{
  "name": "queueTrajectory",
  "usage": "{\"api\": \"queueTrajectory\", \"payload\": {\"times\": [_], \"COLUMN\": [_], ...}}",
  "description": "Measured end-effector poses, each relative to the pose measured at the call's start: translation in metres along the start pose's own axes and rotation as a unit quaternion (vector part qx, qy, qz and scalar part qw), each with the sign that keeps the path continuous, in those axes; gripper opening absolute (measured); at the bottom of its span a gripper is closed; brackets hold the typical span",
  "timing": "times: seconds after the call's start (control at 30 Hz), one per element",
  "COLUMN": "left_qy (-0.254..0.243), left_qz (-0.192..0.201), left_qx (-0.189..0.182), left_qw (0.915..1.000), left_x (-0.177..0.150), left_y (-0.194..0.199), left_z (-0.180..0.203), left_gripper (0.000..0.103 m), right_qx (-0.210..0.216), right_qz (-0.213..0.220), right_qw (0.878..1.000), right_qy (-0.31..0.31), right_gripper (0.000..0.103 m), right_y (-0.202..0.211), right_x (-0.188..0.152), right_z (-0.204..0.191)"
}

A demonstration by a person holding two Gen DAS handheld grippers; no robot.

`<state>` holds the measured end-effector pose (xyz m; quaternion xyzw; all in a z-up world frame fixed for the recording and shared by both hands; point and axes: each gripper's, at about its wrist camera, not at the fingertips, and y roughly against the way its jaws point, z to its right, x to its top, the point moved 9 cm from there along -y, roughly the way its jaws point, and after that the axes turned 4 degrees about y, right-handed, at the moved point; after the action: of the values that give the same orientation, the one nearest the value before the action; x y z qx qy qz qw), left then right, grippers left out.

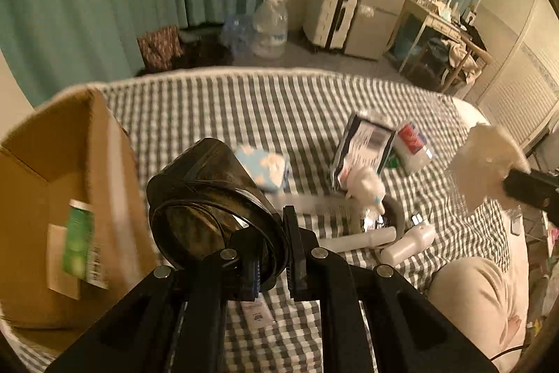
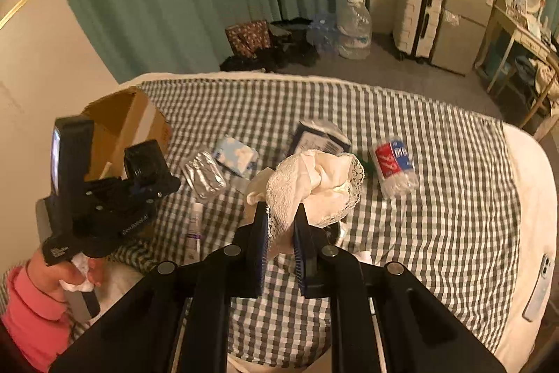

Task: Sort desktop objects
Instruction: 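Lift the black cup and lace cloth and carry them toward the cardboard box, then release the black cup and lace cloth into the cardboard box with both tools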

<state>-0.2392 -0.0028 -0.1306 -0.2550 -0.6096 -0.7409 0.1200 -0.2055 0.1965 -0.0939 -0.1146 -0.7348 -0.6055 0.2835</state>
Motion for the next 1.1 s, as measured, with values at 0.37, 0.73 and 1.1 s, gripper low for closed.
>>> {"api": "queueTrajectory", "payload": {"times": [0.37,0.73,1.1], "left_qy": [0.011,0.064,0.121], "left_qz": [0.02,0.012,-0.01], "left_qx": [0.016,0.085,0.109], "left_qw": [0.9996,0.9943,0.9866], "left_x": [0.012,-0.013,-0.054], "left_y": [0.074,0.095,0.068], "left_z": [-0.051,-0.167,-0.242], "left_gripper": [0.01,0.01,0.038], "right_qx": [0.032,0.098,0.106], "right_qz": [0.041,0.029,-0.014], "right_qw": [0.997,0.986,0.98], "right_qy": [0.062,0.134,0.169], "right_gripper": [0.013,0.013,0.013], "right_y": [0.033,0.019,-0.029], "right_x": [0.028,0.045,0.043], "right_z": [-0.098,-0.223,-0.282]}}
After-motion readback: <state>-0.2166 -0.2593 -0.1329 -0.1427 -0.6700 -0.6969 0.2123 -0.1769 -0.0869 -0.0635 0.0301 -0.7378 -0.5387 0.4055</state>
